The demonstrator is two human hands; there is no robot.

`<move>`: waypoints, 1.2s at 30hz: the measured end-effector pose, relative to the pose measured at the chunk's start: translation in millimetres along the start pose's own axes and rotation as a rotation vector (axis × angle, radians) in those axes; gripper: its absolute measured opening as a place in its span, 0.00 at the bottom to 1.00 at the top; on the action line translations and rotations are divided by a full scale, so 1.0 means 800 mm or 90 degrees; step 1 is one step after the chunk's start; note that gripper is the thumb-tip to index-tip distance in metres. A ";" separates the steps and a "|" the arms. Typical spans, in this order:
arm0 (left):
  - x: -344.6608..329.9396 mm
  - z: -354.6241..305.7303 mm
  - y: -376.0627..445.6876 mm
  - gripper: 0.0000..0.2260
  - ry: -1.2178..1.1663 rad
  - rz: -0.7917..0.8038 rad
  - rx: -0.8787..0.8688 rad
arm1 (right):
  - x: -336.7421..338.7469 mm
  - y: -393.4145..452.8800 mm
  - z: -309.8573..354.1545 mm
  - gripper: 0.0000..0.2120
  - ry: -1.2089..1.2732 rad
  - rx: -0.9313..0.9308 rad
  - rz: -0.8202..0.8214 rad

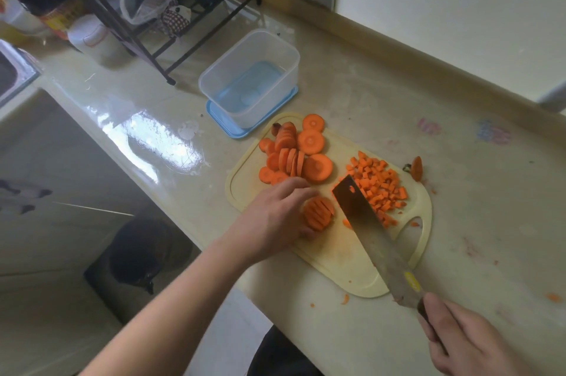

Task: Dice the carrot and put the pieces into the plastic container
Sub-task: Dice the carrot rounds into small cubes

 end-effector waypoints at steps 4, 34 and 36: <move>0.011 -0.004 0.023 0.28 0.011 0.157 -0.073 | -0.003 0.003 0.008 0.48 0.075 -0.041 0.004; -0.052 -0.074 -0.012 0.11 0.130 -0.060 -0.187 | 0.009 0.018 -0.011 0.45 0.442 -0.201 0.071; -0.049 -0.075 -0.017 0.12 0.116 -0.074 -0.207 | 0.007 0.017 -0.014 0.47 0.428 -0.201 0.064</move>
Point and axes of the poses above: each hand's wrist, its own y-axis towards the middle knuckle, its own x-axis out of the back of the hand, z = x × y, the point moved 3 cm from there along y, towards the middle knuckle, and after that the axes turned 5 degrees about -z, right-handed, at the moved point
